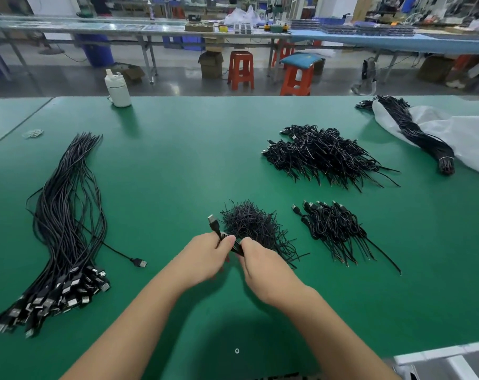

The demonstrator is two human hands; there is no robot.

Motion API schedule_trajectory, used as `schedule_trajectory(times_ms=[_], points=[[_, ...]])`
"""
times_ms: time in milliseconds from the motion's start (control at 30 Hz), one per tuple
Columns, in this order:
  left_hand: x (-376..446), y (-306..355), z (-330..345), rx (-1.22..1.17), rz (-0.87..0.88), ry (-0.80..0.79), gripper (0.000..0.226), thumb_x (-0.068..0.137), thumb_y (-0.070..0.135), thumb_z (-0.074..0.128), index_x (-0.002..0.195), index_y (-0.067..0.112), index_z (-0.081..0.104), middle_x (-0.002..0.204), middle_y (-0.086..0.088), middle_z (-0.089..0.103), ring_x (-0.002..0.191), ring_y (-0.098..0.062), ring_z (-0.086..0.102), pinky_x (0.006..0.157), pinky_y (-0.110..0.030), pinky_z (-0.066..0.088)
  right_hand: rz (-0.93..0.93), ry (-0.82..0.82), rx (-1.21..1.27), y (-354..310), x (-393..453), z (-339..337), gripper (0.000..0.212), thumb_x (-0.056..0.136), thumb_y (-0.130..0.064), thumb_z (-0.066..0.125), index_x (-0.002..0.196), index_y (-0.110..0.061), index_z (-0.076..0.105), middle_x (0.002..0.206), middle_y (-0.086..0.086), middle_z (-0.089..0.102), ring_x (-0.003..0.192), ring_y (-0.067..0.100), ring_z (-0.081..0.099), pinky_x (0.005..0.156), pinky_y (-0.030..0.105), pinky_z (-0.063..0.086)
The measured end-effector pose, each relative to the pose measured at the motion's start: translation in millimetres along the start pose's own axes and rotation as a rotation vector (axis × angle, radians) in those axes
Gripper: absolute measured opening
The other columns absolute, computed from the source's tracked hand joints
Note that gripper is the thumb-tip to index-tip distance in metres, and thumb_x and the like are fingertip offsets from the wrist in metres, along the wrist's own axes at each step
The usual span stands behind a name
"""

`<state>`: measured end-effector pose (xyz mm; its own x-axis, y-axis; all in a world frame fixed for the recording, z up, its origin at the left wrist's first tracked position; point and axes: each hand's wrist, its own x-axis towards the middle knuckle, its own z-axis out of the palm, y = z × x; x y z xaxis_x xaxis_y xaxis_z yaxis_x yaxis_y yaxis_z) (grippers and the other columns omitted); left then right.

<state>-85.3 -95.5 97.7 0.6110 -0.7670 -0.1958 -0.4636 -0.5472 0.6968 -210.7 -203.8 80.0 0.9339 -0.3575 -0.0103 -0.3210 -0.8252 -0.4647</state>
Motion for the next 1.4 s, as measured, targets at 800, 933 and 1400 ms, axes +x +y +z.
schedule_trajectory(times_ms=[800, 933, 1400], points=[[54.6, -46.4, 4.0, -0.267, 0.011, 0.005, 0.008, 0.093, 0.016, 0.066, 0.100, 0.019, 0.064, 0.079, 0.003, 0.060, 0.064, -0.010, 0.052, 0.062, -0.025, 0.046, 0.330, 0.089, 0.536, 12.0, 13.6, 4.0, 0.031, 0.105, -0.031, 0.032, 0.080, -0.021, 0.049, 0.076, -0.005, 0.051, 0.070, 0.012, 0.046, 0.067, 0.032, 0.037], [61.8, -77.8, 21.3, 0.198, -0.084, 0.161, 0.026, 0.093, 0.031, 0.064, 0.116, 0.020, 0.060, 0.111, 0.000, 0.056, 0.099, -0.019, 0.057, 0.093, -0.035, 0.047, 0.377, 0.077, 0.542, 23.0, 6.7, 3.3, 0.033, 0.103, -0.035, 0.028, 0.079, -0.020, 0.045, 0.076, -0.006, 0.047, 0.072, 0.013, 0.043, 0.069, 0.033, 0.036], [80.3, -60.2, 54.4, 0.294, 0.014, 0.346, 0.012, 0.098, 0.027, 0.055, 0.090, 0.019, 0.060, 0.086, 0.006, 0.050, 0.083, -0.023, 0.059, 0.068, -0.031, 0.040, 0.296, -0.028, 0.450, 22.1, 0.3, 10.3, 0.035, 0.106, -0.040, 0.027, 0.081, -0.016, 0.034, 0.077, -0.004, 0.043, 0.071, 0.013, 0.040, 0.069, 0.036, 0.034]])
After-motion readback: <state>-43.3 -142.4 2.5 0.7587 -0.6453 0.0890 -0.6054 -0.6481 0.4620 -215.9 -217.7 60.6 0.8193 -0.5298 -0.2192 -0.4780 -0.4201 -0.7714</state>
